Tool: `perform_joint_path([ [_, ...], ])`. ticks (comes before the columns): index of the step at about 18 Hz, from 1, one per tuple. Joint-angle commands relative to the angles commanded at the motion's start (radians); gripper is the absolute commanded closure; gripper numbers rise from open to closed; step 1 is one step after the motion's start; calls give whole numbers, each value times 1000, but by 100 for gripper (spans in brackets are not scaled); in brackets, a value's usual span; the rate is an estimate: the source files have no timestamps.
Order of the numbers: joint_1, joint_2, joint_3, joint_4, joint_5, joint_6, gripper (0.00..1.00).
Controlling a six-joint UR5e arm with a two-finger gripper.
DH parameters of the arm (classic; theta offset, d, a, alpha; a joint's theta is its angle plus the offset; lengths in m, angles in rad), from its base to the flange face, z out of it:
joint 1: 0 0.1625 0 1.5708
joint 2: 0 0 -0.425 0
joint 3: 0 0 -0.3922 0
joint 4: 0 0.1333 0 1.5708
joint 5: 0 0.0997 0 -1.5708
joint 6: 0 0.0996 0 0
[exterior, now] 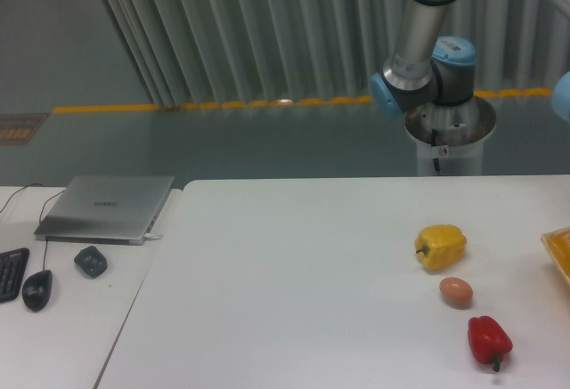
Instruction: Place the green peppers in a basket
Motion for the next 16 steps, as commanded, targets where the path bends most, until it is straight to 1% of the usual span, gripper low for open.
perform_joint_path([
  [5,-77,48,0,-152,-41,-8,0],
  [8,-127,71,-2,-206,-101,-87,0],
  [10,-150,78,-3,-242,-110,-92,0],
  [12,-161,89,-6,-253,-104,-91,0],
  [14,-184,94,-20,-240,-89,-94,0],
  [16,-195,101,-32,-238,-26,-94,0],
])
